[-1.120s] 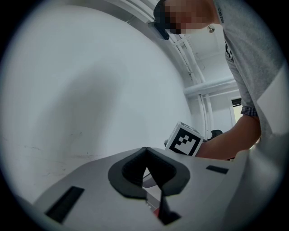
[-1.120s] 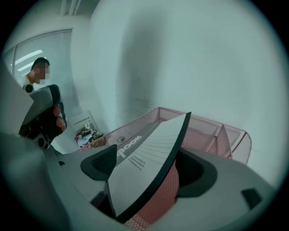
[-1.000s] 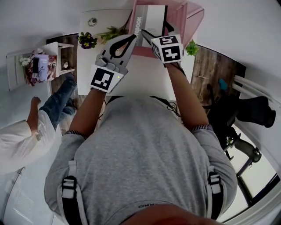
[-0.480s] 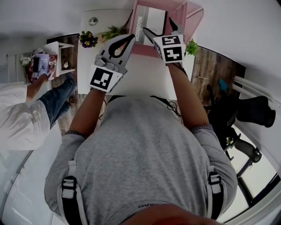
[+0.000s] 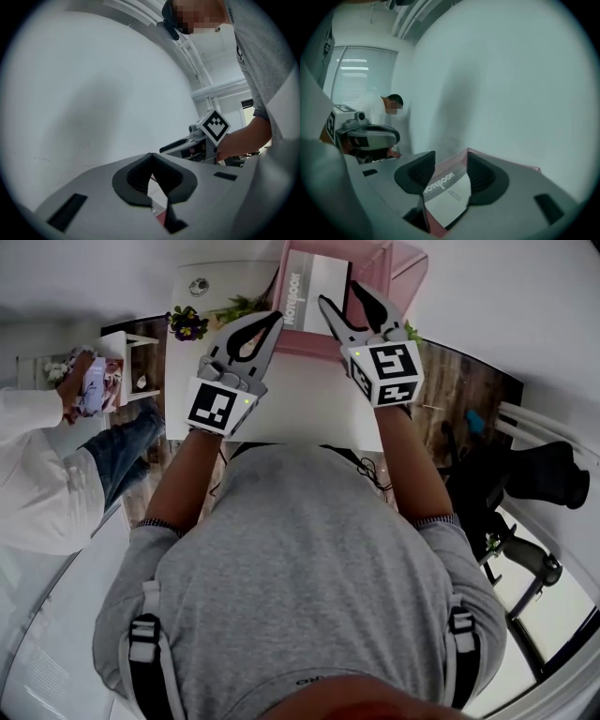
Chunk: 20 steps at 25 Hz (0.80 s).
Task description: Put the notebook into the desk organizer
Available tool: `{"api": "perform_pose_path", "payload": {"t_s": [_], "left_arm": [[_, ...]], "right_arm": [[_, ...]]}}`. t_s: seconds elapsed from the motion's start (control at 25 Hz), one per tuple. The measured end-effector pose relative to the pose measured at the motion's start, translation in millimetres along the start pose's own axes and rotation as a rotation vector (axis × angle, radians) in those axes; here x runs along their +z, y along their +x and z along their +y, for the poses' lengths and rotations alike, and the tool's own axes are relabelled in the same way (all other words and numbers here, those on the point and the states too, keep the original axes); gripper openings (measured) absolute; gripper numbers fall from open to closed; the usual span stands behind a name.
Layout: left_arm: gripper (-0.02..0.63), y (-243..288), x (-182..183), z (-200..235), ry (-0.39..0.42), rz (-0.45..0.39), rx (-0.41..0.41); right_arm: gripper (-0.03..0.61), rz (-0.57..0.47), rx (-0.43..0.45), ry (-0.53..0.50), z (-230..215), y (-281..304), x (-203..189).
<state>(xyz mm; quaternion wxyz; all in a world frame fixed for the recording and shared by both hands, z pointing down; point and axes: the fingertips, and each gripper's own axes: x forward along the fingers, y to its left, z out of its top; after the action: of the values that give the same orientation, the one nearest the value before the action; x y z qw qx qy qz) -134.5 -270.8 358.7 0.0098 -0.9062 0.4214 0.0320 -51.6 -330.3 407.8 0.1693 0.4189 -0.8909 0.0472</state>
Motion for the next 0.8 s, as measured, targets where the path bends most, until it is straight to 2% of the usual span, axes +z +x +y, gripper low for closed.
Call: {"api": "perform_pose_path", "payload": {"t_s": [0.2,0.52,0.64,0.8], "left_arm": [[0.018,-2,5,-4,0.012,-0.006,0.005],[0.018,0,14,-15,0.022,-0.01,-0.007],[0.018,-1,11,-17,0.026,0.018,-0.01],[0.018,0,14,-19,0.028,0.025,-0.013]], "right_arm": [[0.019,-0.075,0.026,-0.026,15,-29,14],[0.008,-0.202,0.051,-0.019,22,-63,18],[0.008,-0.245,0.047,-0.02,22,-76,24],[0.008,-0.271,0.051,-0.033,24,-86,30]]}}
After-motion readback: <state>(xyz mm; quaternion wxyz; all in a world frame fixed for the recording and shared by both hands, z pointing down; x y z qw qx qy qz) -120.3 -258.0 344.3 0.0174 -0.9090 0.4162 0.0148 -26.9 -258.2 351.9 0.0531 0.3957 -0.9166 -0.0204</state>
